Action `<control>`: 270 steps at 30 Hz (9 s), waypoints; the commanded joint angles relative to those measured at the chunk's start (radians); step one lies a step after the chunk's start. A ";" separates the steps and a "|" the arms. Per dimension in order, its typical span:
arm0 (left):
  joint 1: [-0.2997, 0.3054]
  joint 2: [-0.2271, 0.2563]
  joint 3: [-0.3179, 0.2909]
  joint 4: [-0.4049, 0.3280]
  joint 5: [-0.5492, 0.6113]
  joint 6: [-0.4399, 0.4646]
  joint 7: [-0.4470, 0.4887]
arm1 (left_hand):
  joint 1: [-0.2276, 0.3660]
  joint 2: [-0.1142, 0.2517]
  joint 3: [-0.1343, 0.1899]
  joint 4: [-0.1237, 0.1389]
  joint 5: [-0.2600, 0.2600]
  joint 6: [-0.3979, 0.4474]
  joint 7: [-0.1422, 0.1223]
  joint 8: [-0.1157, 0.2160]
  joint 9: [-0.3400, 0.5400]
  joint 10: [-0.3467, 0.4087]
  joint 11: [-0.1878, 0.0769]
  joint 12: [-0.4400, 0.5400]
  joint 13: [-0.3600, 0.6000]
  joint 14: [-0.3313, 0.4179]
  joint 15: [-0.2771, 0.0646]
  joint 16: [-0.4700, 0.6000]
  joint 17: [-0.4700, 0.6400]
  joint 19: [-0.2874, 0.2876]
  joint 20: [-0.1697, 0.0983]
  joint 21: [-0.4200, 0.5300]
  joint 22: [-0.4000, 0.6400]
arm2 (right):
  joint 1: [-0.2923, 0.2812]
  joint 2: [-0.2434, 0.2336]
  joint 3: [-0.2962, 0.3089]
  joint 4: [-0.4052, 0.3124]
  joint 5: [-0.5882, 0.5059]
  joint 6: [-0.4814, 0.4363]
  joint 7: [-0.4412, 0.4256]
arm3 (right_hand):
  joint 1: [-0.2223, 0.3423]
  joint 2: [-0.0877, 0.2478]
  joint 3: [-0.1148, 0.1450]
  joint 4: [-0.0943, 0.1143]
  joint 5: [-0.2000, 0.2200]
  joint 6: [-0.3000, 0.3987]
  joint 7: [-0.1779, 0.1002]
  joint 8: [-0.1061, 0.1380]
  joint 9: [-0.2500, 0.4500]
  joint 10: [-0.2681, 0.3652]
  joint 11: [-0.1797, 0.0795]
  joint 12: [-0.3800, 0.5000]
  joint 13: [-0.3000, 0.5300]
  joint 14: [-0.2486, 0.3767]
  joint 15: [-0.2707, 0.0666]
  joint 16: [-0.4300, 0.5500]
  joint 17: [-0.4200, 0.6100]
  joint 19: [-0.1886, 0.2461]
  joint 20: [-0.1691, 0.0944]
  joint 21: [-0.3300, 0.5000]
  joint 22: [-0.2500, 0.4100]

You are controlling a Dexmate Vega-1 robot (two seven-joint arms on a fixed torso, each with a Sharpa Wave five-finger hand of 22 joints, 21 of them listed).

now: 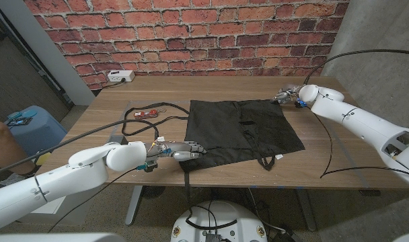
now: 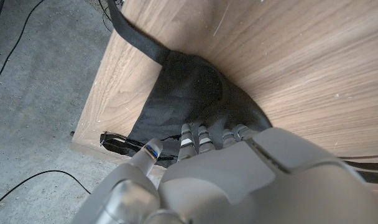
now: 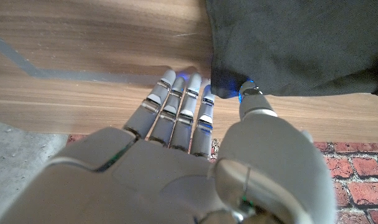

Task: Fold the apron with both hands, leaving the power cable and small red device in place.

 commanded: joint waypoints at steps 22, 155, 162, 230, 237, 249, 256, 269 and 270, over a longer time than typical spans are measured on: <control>-0.012 -0.013 0.009 0.024 -0.006 -0.026 -0.007 | 0.005 0.005 0.022 -0.007 -0.006 0.027 -0.004 0.000 0.005 0.011 -0.003 0.001 0.001 -0.048 -0.009 0.004 -0.004 -0.115 -0.010 0.012 0.001 | -0.007 0.048 -0.018 0.038 -0.017 -0.016 -0.094 | 0.178 0.014 -0.030 -0.011 0.006 0.238 -0.054 0.028 0.014 0.220 -0.106 0.201 0.114 0.216 -0.172 0.159 0.140 0.119 -0.053 0.028 0.008; -0.061 -0.043 0.034 0.092 -0.005 -0.136 -0.065 | 0.043 -0.004 0.059 -0.037 -0.013 0.035 -0.017 -0.007 0.005 0.010 -0.011 -0.006 0.000 -0.037 -0.016 -0.010 -0.013 -0.092 -0.014 0.007 -0.002 | -0.085 -0.024 0.053 -0.572 0.085 -0.335 -0.090 | 0.489 0.013 -0.041 0.004 0.014 0.386 -0.039 0.040 0.034 0.356 -0.131 0.263 0.168 0.489 -0.192 0.153 0.276 0.214 -0.075 0.070 0.017; -0.069 -0.051 0.038 0.098 -0.003 -0.141 -0.073 | 0.046 -0.005 0.061 -0.039 -0.013 0.034 -0.018 -0.008 0.005 0.011 -0.012 -0.006 0.000 -0.037 -0.016 -0.011 -0.013 -0.092 -0.014 0.007 -0.002 | -0.082 -0.019 0.061 -0.585 0.095 -0.334 -0.096 | 0.489 0.014 -0.043 0.006 0.013 0.387 -0.040 0.039 0.034 0.356 -0.131 0.262 0.169 0.495 -0.191 0.153 0.281 0.216 -0.075 0.071 0.018; -0.053 -0.042 0.023 0.111 0.000 -0.180 -0.055 | 0.071 -0.009 0.069 -0.057 -0.011 0.035 -0.023 -0.008 0.005 0.011 -0.018 -0.007 0.000 -0.037 -0.023 -0.013 -0.014 -0.091 -0.021 0.003 -0.002 | -0.071 -0.003 0.037 -0.732 0.138 -0.347 -0.071 | 0.509 0.016 -0.059 0.006 0.012 0.394 -0.018 0.020 0.038 0.363 -0.117 0.253 0.177 0.523 -0.191 0.107 0.316 0.229 -0.060 0.080 0.017; -0.066 -0.051 0.029 0.124 -0.002 -0.191 -0.065 | 0.073 -0.009 0.069 -0.058 -0.011 0.034 -0.025 -0.009 0.005 0.012 -0.019 -0.007 0.000 -0.037 -0.023 -0.013 -0.014 -0.091 -0.022 0.003 -0.003 | -0.086 -0.018 0.050 -0.766 0.149 -0.341 -0.070 | 0.510 0.017 -0.061 0.006 0.012 0.394 -0.015 0.018 0.038 0.362 -0.115 0.252 0.180 0.527 -0.191 0.104 0.320 0.230 -0.058 0.080 0.017; -0.079 -0.061 0.033 0.143 -0.005 -0.204 -0.073 | 0.076 -0.009 0.069 -0.060 -0.010 0.032 -0.025 -0.009 0.005 0.011 -0.019 -0.008 0.000 -0.037 -0.023 -0.013 -0.014 -0.091 -0.022 0.002 -0.003 | -0.111 -0.038 0.069 -0.823 0.168 -0.342 -0.073 | 0.511 0.018 -0.064 0.008 0.011 0.395 -0.013 0.014 0.039 0.364 -0.114 0.251 0.181 0.530 -0.189 0.095 0.326 0.231 -0.056 0.081 0.017; -0.085 -0.064 0.035 0.155 -0.008 -0.214 -0.074 | 0.078 -0.009 0.069 -0.061 -0.010 0.029 -0.027 -0.010 0.005 0.011 -0.019 -0.008 0.000 -0.037 -0.023 -0.013 -0.014 -0.091 -0.022 0.002 -0.003 | -0.131 -0.051 0.080 -0.857 0.176 -0.351 -0.083 | 0.514 0.019 -0.065 0.008 0.011 0.395 -0.013 0.012 0.040 0.364 -0.113 0.250 0.183 0.532 -0.190 0.090 0.330 0.231 -0.055 0.081 0.017; -0.088 -0.066 0.034 0.169 -0.014 -0.230 -0.071 | 0.081 -0.009 0.070 -0.063 -0.010 0.030 -0.027 -0.009 0.004 0.012 -0.019 -0.007 0.000 -0.036 -0.024 -0.013 -0.014 -0.091 -0.023 0.002 -0.003 | -0.175 -0.073 0.106 -0.929 0.202 -0.392 -0.108 | 0.517 0.019 -0.067 0.007 0.010 0.396 -0.009 0.009 0.041 0.362 -0.111 0.247 0.186 0.534 -0.190 0.082 0.336 0.230 -0.054 0.082 0.017; -0.088 -0.066 0.034 0.169 -0.014 -0.230 -0.071 | 0.082 -0.009 0.070 -0.063 -0.010 0.031 -0.026 -0.009 0.004 0.012 -0.019 -0.007 0.000 -0.036 -0.024 -0.013 -0.014 -0.091 -0.023 0.002 -0.003 | -0.174 -0.073 0.105 -0.929 0.203 -0.393 -0.109 | 0.515 0.019 -0.068 0.009 0.010 0.395 -0.010 0.008 0.041 0.361 -0.110 0.246 0.186 0.534 -0.189 0.081 0.336 0.229 -0.054 0.081 0.017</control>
